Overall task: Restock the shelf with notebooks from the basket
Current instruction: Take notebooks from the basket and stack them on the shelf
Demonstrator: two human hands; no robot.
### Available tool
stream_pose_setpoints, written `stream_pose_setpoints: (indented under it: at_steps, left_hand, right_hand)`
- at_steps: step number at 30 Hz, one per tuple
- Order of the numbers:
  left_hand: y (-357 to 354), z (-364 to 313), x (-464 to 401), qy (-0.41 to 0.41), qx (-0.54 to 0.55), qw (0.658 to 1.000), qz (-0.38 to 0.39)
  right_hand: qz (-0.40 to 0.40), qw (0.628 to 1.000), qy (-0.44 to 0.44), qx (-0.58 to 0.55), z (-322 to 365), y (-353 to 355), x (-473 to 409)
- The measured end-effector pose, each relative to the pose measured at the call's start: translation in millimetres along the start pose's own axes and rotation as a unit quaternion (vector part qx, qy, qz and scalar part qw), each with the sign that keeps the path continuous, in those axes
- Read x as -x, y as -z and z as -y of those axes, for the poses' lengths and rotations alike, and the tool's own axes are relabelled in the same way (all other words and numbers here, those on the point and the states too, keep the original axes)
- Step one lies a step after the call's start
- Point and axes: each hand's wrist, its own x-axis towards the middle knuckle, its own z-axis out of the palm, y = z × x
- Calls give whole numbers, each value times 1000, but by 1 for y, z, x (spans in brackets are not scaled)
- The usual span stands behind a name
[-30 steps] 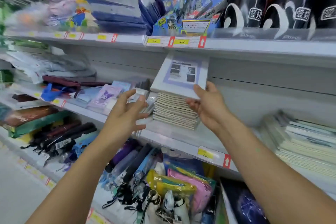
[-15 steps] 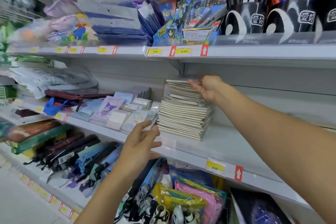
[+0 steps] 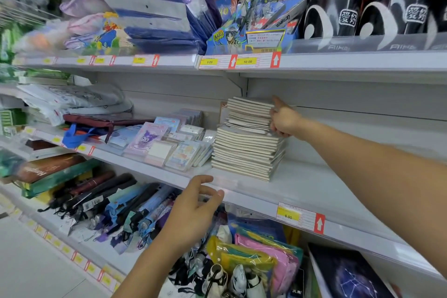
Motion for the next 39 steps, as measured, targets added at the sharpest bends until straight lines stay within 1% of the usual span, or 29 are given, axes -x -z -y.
stream_pose_setpoints:
  at_steps: [3, 4, 5, 6, 7, 8, 9, 10, 11, 12, 14, 15, 16, 17, 19, 20, 22, 23, 24, 25, 27, 28, 31, 33, 34, 36, 37, 38, 39]
  left_hand:
    - [-3, 7, 2, 10, -38, 999, 20]
    - [-4, 11, 3, 15, -49, 998, 23]
    - [-5, 16, 3, 22, -64, 997, 27]
    - [-7, 21, 4, 31, -81, 996, 33]
    - [-10, 27, 5, 42, -103, 993, 43]
    - [-15, 34, 9, 51, -128, 989, 61]
    - [-19, 40, 14, 57, -157, 982, 88]
    - [-23, 45, 21, 61, -189, 973, 120]
    - [-27, 51, 30, 67, -228, 959, 157]
    - [-31, 58, 40, 72, -273, 938, 204]
    - [-39, 71, 63, 80, -361, 873, 317]
    - [-45, 78, 78, 90, -392, 836, 373]
    - [-51, 86, 95, 109, -411, 801, 420]
    - [-56, 94, 114, 133, -422, 774, 453]
    - [-65, 109, 151, 181, -432, 727, 501]
    - [-68, 115, 168, 201, -445, 693, 530]
    - [-67, 125, 195, 239, -480, 600, 593]
    - [-65, 127, 203, 254, -491, 569, 609]
    - [-62, 128, 208, 265, -496, 558, 610]
    - [-60, 127, 212, 274, -498, 559, 604]
    - [-63, 124, 212, 269, -501, 584, 580]
    - [-68, 122, 210, 270, -494, 608, 560]
    - [-86, 120, 199, 258, -441, 718, 472]
    - [-90, 121, 197, 265, -433, 760, 405]
    - [-88, 122, 199, 285, -442, 761, 380]
    - [-78, 121, 204, 376, -428, 737, 364]
    - [-74, 119, 206, 432, -384, 730, 364]
    - [-74, 117, 207, 486, -303, 737, 360]
    - [-76, 113, 207, 526, -186, 756, 342]
  right_hand:
    - [-166, 977, 114, -75, -24, -29, 54]
    - [-184, 966, 151, -100, -40, -50, 86]
    - [-152, 968, 164, -113, -61, -75, 119]
    - [-73, 980, 151, -104, -84, -103, 154]
    - [41, 989, 116, -82, -110, -132, 189]
    - [167, 983, 61, -49, -136, -159, 224]
    - [274, 962, 9, -18, -162, -182, 256]
    - [352, 935, -32, 11, -183, -198, 285]
    - [403, 913, -53, 37, -202, -211, 311]
    - [447, 890, -63, 62, -217, -220, 333]
    - [541, 827, -98, 118, -240, -233, 371]
    - [569, 802, -124, 134, -251, -238, 387]
    - [577, 790, -140, 155, -262, -242, 407]
    - [558, 797, -137, 187, -271, -247, 425]
    - [488, 832, -97, 245, -289, -253, 461]
    - [461, 845, -94, 255, -294, -253, 471]
    - [432, 856, -150, 242, -300, -251, 473]
    - [426, 856, -169, 239, -301, -250, 469]
    - [425, 856, -166, 245, -301, -249, 465]
    - [429, 854, -154, 253, -302, -250, 463]
    - [433, 851, -160, 250, -303, -250, 461]
    - [438, 849, -170, 242, -303, -249, 460]
    - [495, 821, -149, 242, -294, -243, 443]
    - [533, 811, -123, 208, -273, -231, 423]
    - [531, 821, -124, 168, -262, -223, 409]
    - [479, 865, -130, 78, -236, -203, 382]
    - [443, 887, -121, 45, -221, -193, 371]
    - [408, 907, -107, 18, -206, -184, 360]
    - [378, 922, -88, -2, -192, -176, 352]
